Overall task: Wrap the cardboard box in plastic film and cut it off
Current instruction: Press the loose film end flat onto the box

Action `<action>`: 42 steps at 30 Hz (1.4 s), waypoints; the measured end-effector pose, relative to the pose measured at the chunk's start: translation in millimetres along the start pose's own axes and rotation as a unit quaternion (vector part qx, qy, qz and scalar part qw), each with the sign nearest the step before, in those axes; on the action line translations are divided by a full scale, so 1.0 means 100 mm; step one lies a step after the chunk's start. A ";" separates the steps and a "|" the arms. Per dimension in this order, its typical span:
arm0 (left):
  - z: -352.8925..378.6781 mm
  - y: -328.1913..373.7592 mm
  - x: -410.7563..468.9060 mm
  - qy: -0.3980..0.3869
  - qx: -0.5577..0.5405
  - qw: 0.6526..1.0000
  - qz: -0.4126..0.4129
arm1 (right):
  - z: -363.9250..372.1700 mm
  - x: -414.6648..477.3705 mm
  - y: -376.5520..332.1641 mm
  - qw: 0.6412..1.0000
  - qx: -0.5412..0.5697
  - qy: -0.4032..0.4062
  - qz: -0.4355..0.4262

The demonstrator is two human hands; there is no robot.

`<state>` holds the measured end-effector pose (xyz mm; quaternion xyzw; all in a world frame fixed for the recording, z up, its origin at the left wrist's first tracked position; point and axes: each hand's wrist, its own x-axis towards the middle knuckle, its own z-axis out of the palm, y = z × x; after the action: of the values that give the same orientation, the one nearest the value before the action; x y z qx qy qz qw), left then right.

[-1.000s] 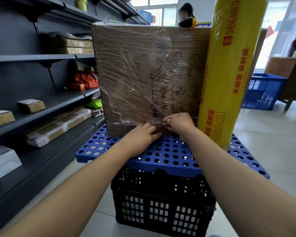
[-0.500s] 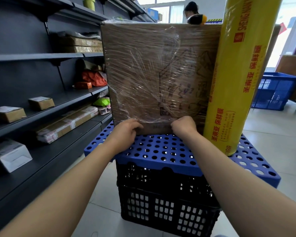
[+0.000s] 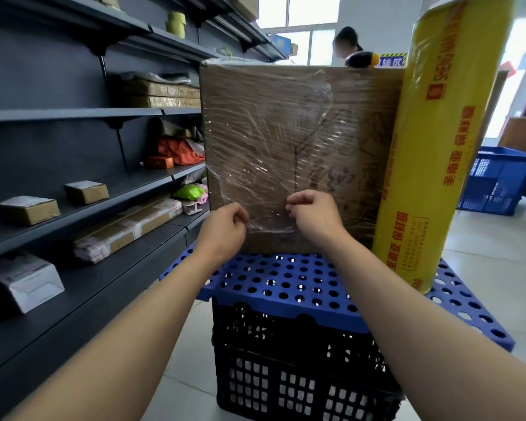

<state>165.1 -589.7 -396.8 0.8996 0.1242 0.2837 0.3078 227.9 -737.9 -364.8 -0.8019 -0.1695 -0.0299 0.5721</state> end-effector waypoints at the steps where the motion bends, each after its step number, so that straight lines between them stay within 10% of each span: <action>1: -0.01 0.06 0.01 0.017 0.019 0.999 0.025 | -0.02 0.03 -0.06 1.000 0.015 0.017 -0.007; 7: -0.12 0.56 0.39 0.176 0.182 0.912 0.322 | -0.17 0.11 -0.40 0.941 -0.093 0.235 -0.224; 16: -0.34 0.89 0.77 0.191 0.285 0.869 0.356 | -0.31 0.36 -0.44 0.856 -0.225 0.283 -0.370; 23: -0.57 1.15 0.93 0.141 0.371 0.863 0.313 | -0.41 0.50 -0.41 0.816 -0.436 0.178 -0.335; 42: -0.19 0.40 0.90 0.160 0.417 0.784 0.431 | -0.16 0.47 0.15 0.807 -0.484 0.172 -0.293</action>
<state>228.8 -575.6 -320.7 0.8414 -0.1230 0.4476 -0.2767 279.2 -745.6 -361.5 -0.8690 -0.2587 -0.4112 0.0940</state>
